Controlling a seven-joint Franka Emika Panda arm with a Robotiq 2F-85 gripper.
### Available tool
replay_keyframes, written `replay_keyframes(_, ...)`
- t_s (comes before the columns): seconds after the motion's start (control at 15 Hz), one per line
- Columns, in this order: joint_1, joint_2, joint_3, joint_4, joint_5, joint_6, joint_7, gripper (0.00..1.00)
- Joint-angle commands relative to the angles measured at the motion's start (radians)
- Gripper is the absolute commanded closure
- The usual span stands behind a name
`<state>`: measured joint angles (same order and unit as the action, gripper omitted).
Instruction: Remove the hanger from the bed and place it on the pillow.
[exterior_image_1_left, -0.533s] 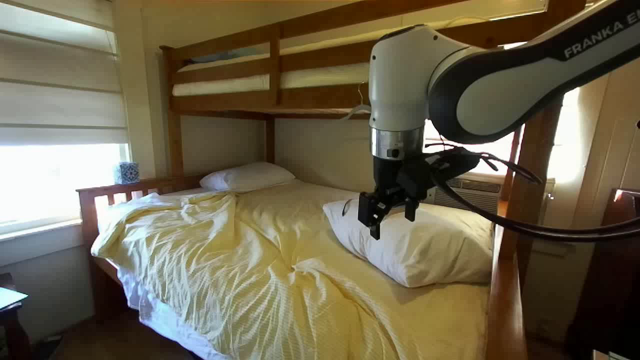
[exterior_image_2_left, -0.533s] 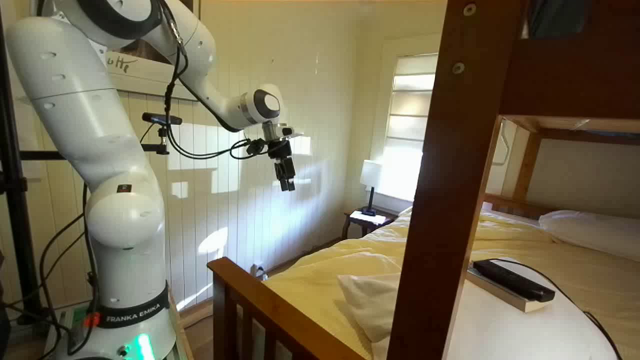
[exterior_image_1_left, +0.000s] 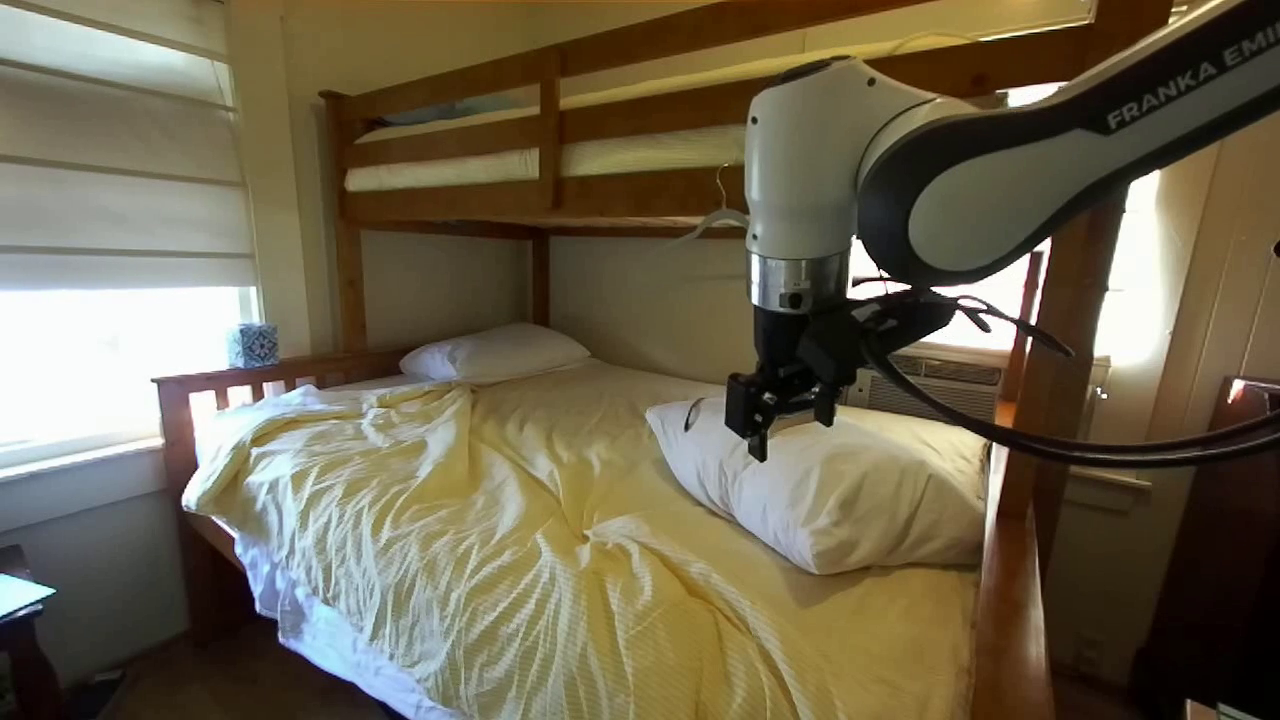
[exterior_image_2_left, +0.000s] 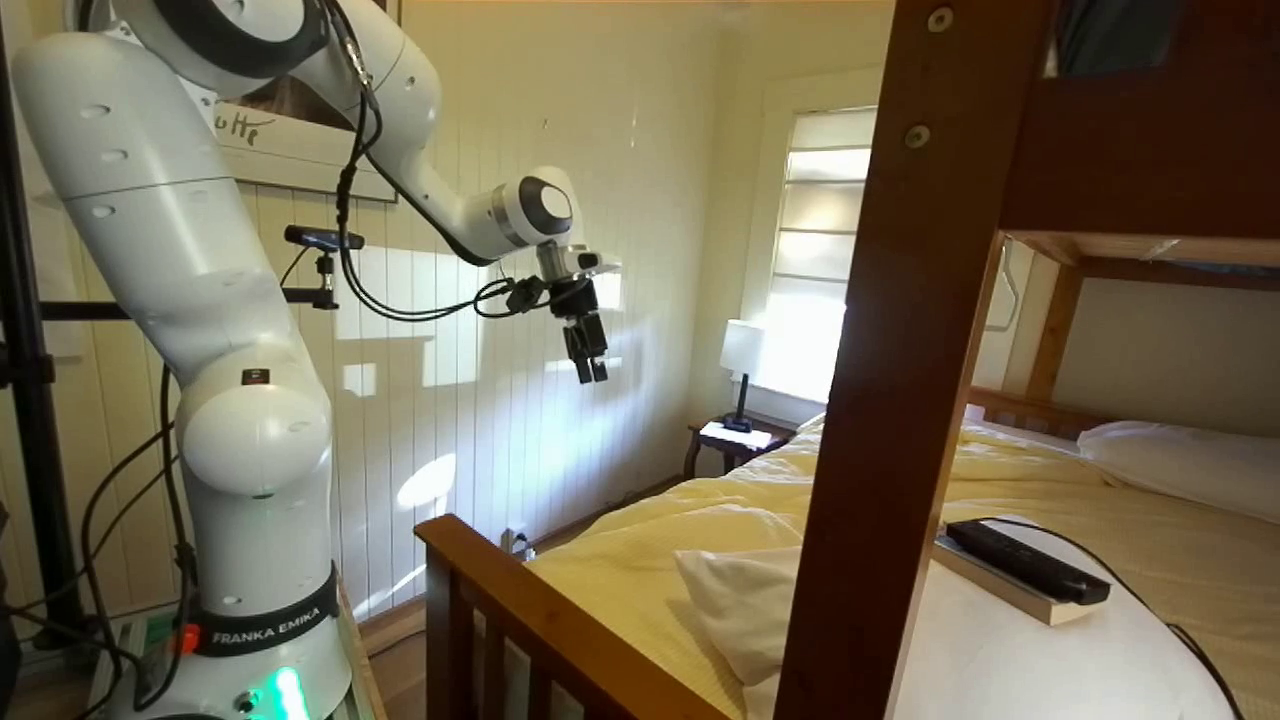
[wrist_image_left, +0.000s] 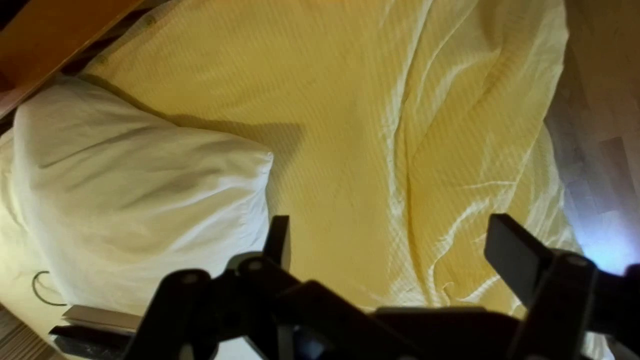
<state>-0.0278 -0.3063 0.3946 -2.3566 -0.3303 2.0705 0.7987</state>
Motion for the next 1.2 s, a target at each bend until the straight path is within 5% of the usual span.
replay_keyframes(0.0, -0.013, -0.008, -0.098, 0.014, -0.142, 0.013, -0.024, 0.00)
replay_keyframes(0.27, -0.022, 0.000, -0.240, 0.051, -0.117, 0.076, -0.159, 0.00)
replay_keyframes(0.33, -0.008, -0.001, -0.207, 0.029, -0.143, 0.048, -0.107, 0.00)
replay_keyframes(0.8, -0.039, -0.001, -0.269, 0.041, -0.183, 0.125, -0.192, 0.00)
replay_keyframes(1.13, -0.069, 0.033, -0.415, 0.072, -0.116, 0.341, -0.535, 0.00)
